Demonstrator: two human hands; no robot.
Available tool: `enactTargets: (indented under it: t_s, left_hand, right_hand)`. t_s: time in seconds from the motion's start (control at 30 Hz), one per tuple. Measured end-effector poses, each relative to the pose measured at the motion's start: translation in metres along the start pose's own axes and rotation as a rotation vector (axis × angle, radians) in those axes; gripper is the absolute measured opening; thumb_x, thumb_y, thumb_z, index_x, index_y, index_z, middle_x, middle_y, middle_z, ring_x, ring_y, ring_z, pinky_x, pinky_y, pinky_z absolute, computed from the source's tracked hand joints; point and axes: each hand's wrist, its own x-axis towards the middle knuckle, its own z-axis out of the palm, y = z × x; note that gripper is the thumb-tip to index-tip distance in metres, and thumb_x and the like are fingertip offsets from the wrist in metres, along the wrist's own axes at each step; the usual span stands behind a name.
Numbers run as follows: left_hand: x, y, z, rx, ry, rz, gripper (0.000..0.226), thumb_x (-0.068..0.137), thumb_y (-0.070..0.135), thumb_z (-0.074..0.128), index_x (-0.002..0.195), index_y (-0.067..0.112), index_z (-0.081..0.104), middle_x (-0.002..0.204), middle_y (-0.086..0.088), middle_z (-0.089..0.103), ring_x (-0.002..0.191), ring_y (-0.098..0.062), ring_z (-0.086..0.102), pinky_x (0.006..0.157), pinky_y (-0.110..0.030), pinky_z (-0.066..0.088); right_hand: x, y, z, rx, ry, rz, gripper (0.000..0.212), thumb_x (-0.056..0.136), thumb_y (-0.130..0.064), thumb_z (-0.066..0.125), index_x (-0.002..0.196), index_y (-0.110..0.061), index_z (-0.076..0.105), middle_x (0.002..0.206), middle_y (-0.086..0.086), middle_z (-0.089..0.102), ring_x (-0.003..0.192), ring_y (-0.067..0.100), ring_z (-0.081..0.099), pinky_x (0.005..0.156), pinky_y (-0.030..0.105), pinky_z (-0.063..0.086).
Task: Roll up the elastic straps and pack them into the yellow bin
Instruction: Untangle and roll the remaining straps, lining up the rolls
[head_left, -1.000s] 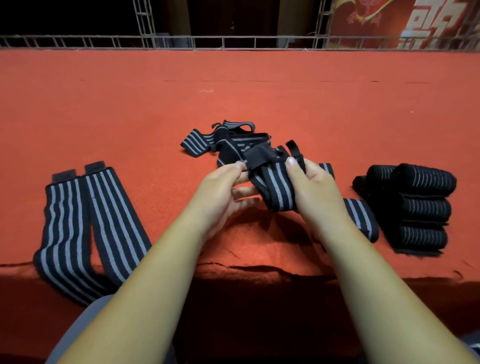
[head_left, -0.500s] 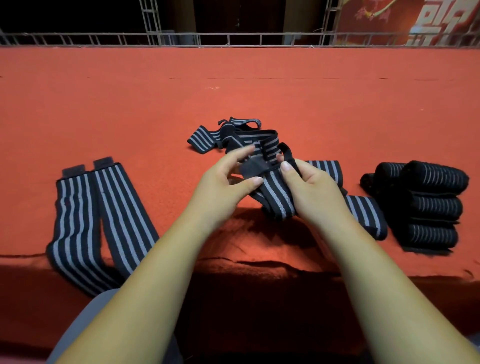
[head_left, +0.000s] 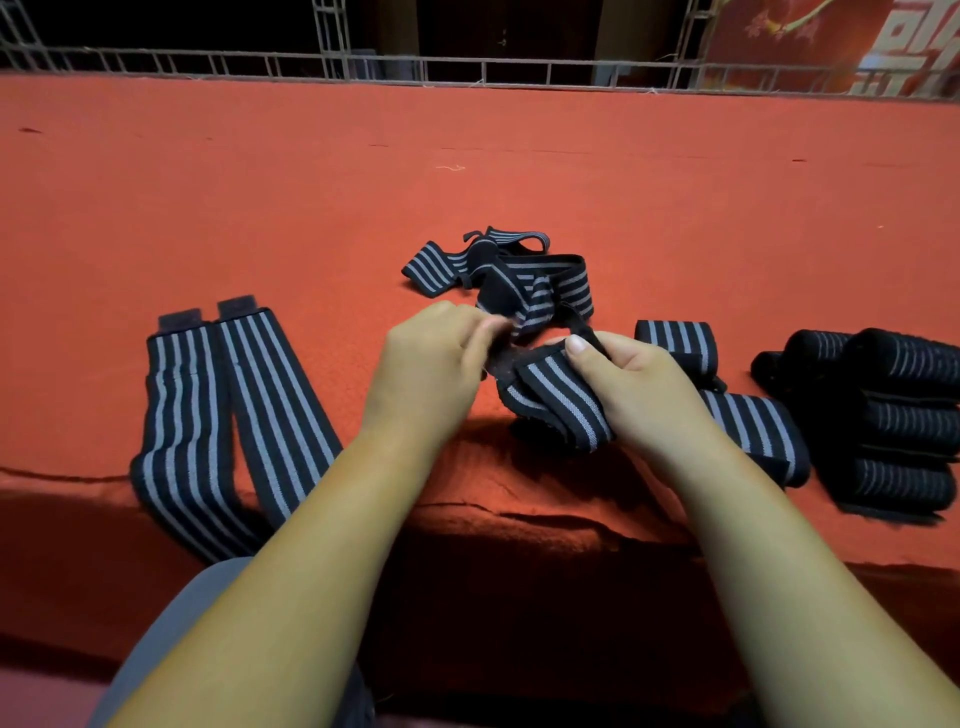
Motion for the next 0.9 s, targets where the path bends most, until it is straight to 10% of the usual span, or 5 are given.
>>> enactTargets:
  t_s: [0.2, 0.3, 0.43, 0.7, 0.9]
  left_hand:
    - [0.013, 0.011, -0.012, -0.922, -0.063, -1.029, 0.036, 0.113, 0.042, 0.056, 0.102, 0.01, 0.072, 0.086, -0.007, 0.081, 0.056, -0.014, 0.073, 0.045, -0.025, 0.055]
    - [0.012, 0.004, -0.019, -0.908, -0.324, -1.011, 0.056, 0.101, 0.07, 0.057, 0.113, 0.018, 0.074, 0.094, 0.005, 0.081, 0.051, -0.005, 0.057, 0.037, -0.017, 0.04]
    - [0.016, -0.001, -0.029, -0.97, -0.507, -0.988, 0.028, 0.103, 0.04, 0.071, 0.112, 0.014, 0.071, 0.096, 0.002, 0.074, 0.047, 0.0, 0.047, 0.034, -0.012, 0.037]
    - [0.021, -0.032, -0.036, -1.06, 0.067, -1.005, 0.04, 0.109, 0.034, 0.065, 0.142, 0.012, 0.056, 0.142, -0.006, 0.069, 0.1, -0.032, 0.082, 0.105, -0.057, 0.058]
    - [0.019, -0.043, -0.037, -0.887, 0.244, -0.853, 0.017, 0.11, 0.034, 0.064, 0.122, 0.029, 0.075, 0.123, 0.008, 0.08, 0.114, -0.014, 0.077, 0.112, -0.038, 0.054]
  right_hand:
    - [-0.001, -0.005, 0.014, 0.002, -0.015, -0.063, 0.025, 0.112, -0.044, 0.055, 0.126, -0.046, 0.076, 0.115, -0.027, 0.078, 0.111, -0.007, 0.071, 0.107, 0.033, 0.054]
    - [0.0, -0.005, 0.018, -0.008, 0.025, -0.066, 0.027, 0.113, -0.044, 0.052, 0.128, -0.049, 0.074, 0.116, -0.032, 0.076, 0.112, -0.012, 0.068, 0.105, 0.027, 0.052]
    - [0.001, -0.004, 0.02, 0.001, 0.013, -0.061, 0.027, 0.114, -0.045, 0.051, 0.127, -0.051, 0.073, 0.117, -0.032, 0.076, 0.113, -0.011, 0.068, 0.109, 0.029, 0.051]
    - [0.003, 0.006, 0.02, 0.301, -0.085, 0.063, 0.032, 0.112, -0.04, 0.057, 0.124, -0.021, 0.08, 0.122, 0.002, 0.081, 0.122, 0.025, 0.074, 0.117, 0.059, 0.049]
    - [0.004, -0.003, 0.021, 0.531, -0.227, 0.255, 0.064, 0.108, -0.059, 0.048, 0.133, -0.006, 0.073, 0.127, 0.018, 0.078, 0.116, 0.036, 0.076, 0.083, 0.051, 0.065]
